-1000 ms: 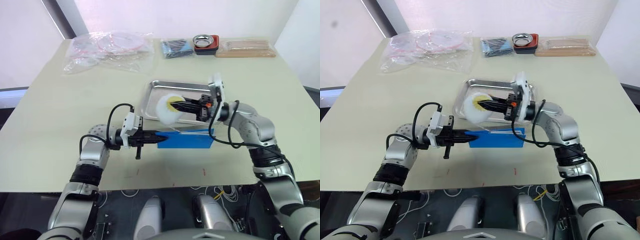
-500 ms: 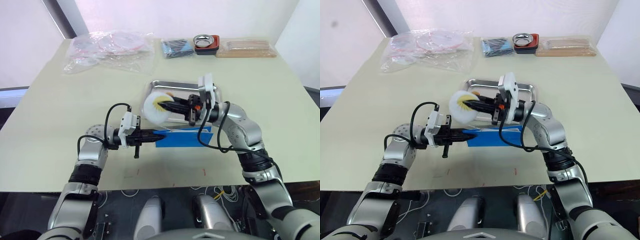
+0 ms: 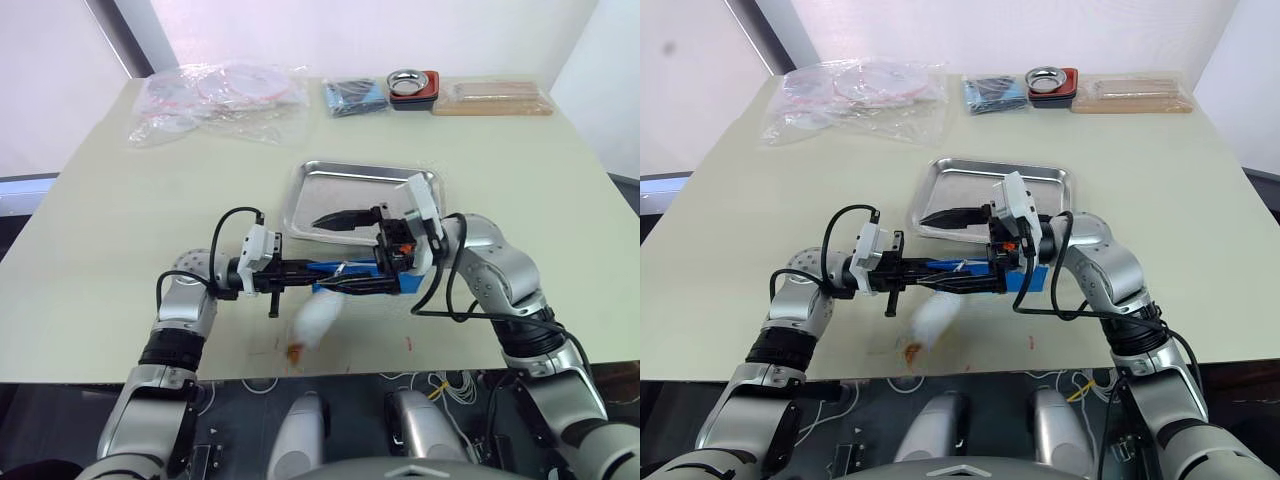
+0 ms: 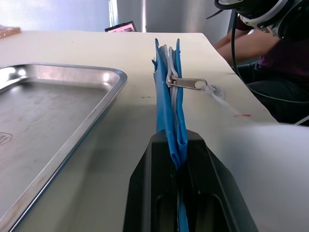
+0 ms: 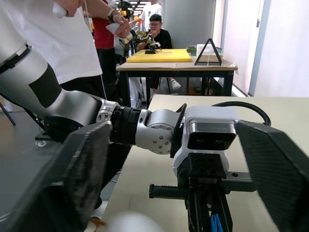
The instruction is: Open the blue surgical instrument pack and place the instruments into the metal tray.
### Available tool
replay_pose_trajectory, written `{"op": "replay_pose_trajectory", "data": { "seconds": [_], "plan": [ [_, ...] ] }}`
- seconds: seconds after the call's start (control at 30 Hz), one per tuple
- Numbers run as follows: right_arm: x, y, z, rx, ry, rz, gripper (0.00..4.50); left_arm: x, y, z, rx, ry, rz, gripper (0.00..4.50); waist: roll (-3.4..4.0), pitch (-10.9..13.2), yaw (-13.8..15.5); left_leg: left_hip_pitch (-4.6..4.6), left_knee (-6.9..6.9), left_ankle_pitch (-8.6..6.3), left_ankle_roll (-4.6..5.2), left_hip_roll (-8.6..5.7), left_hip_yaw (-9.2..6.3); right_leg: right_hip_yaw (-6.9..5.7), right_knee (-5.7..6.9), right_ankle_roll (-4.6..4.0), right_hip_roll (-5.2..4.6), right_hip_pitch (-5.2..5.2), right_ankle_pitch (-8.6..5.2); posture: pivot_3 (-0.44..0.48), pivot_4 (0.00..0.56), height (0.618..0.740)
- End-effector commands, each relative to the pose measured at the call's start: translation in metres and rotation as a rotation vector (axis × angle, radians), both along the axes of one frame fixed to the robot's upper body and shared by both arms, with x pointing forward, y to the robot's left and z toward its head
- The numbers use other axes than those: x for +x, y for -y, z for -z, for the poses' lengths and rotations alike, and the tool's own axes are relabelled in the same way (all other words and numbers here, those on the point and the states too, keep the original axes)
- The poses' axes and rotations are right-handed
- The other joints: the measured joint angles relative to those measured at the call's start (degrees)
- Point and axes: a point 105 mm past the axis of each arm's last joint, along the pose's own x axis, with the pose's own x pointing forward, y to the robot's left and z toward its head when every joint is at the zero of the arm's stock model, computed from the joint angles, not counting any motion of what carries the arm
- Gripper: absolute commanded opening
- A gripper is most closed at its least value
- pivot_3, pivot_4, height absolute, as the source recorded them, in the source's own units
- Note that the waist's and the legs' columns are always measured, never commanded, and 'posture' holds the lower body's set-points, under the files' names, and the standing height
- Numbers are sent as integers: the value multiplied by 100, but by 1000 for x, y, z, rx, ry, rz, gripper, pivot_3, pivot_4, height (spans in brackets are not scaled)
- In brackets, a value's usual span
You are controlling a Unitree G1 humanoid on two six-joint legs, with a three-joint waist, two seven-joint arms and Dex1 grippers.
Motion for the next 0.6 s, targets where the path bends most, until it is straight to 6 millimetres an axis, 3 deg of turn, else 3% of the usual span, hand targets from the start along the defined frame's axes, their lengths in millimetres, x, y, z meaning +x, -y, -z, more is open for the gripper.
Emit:
{"op": "replay_pose_trajectory", "data": {
  "seconds": [0.03, 0.33, 0.6],
  "plan": [
    [15, 21, -4, -11, 72, 103, 4380, -1, 3, 1, 20, 9, 19, 0, 0, 0, 10, 0, 0, 0, 0, 0, 0, 0, 0, 0, 0, 0, 0, 0, 150, 740],
    [41, 78, 40, -213, 71, 254, 4380, 0, 2, 2, 21, 13, 16, 0, -1, 0, 2, 0, 0, 0, 0, -3, 2, 2, -2, 13, -2, 1, -8, 0, 150, 740],
    [39, 94, 68, -278, 20, 267, 4380, 0, 3, 2, 18, 13, 17, 0, -1, -1, 1, 2, 2, 0, 0, -3, 3, 3, 0, 18, -1, 2, -11, 0, 150, 740]
  ]
}}
